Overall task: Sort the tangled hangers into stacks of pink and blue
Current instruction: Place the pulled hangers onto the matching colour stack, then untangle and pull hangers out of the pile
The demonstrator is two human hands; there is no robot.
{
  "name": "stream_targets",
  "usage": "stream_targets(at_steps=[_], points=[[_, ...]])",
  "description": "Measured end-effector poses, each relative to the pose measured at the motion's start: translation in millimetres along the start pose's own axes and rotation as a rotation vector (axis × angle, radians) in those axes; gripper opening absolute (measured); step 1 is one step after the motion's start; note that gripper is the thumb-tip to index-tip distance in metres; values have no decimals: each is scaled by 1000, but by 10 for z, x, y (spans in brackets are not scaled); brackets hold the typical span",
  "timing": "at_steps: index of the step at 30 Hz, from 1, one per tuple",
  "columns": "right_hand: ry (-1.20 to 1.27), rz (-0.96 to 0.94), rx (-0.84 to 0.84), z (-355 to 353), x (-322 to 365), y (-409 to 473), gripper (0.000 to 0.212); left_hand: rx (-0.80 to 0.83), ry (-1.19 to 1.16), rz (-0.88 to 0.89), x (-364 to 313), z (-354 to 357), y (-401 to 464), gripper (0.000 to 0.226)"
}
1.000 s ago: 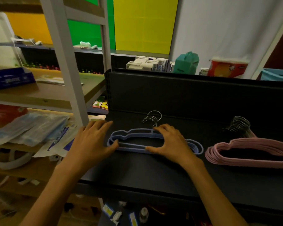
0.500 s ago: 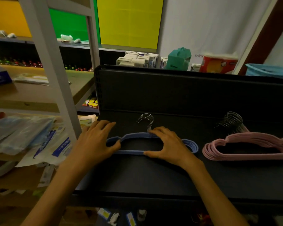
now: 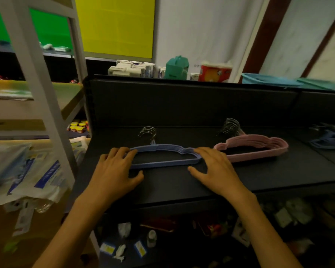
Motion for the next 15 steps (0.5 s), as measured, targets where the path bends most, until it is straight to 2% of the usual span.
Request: stream_targets(at_steps=[15], points=[[-148, 343, -18, -377, -1562, -1193, 58, 91, -84, 365, -1689, 554, 314, 72]])
Point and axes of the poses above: each hand's wrist, its own y-axis towards the middle knuckle, its own z-axis out of the palm, x = y × z, the point moved 1 cm from there along y, towards the middle knuckle, and after that the axes turned 13 degrees about -y, right-handed, at the moved point
